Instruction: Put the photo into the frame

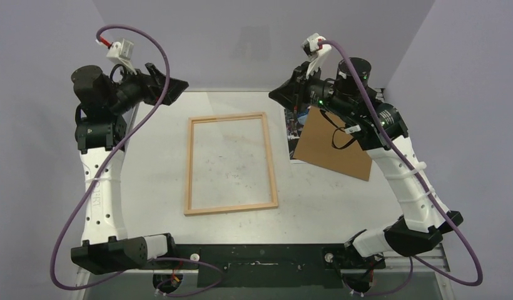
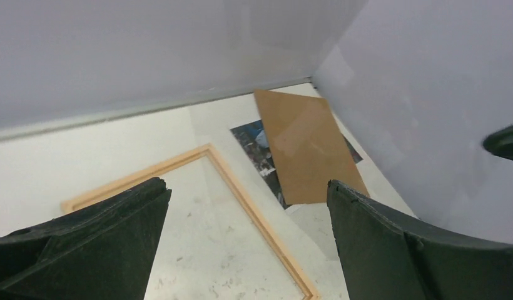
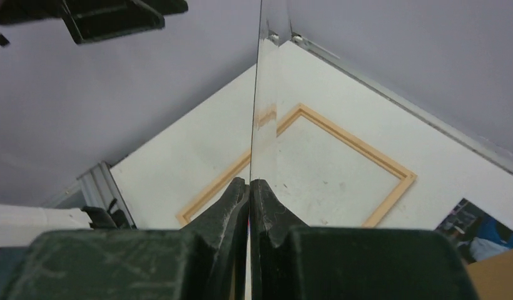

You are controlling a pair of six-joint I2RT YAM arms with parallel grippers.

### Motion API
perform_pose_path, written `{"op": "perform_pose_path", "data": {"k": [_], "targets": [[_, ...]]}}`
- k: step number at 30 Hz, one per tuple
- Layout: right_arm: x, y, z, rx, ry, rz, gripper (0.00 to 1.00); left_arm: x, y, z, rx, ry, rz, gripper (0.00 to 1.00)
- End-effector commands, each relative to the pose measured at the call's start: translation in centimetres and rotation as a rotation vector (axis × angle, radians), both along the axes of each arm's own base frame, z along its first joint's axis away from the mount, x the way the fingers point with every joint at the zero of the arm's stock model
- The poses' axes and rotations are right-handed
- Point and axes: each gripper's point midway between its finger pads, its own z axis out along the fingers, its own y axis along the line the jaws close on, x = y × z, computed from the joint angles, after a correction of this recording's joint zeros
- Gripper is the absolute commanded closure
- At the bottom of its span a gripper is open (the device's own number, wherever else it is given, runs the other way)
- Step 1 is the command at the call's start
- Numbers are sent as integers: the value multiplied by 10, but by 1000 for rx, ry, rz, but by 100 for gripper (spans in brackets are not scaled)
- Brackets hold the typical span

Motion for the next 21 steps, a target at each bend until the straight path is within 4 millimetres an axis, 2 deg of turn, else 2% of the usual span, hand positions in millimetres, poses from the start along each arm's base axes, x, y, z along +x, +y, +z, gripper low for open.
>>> {"op": "perform_pose_path", "data": {"k": [1, 5, 8, 10, 13, 15, 21], "targets": [[27, 24, 11, 240, 194, -92, 100, 9, 49, -33, -2, 120, 353, 3], [37, 62, -12, 322, 356, -110, 100, -3, 99, -63, 33, 225, 662, 3], [37, 96, -25, 333, 426, -106, 100, -20, 136, -86, 87, 316, 876, 3], [39, 122, -38, 347, 502, -97, 100, -34, 153, -98, 112, 372, 977, 3], [32, 155, -42, 395, 584, -51, 100, -45, 160, -105, 128, 399, 1024, 3], [28, 171, -38, 429, 616, -21, 100, -48, 160, -108, 139, 402, 1022, 3], [26, 190, -22, 538, 715, 27, 100, -50, 163, -111, 160, 412, 1034, 3]]}}
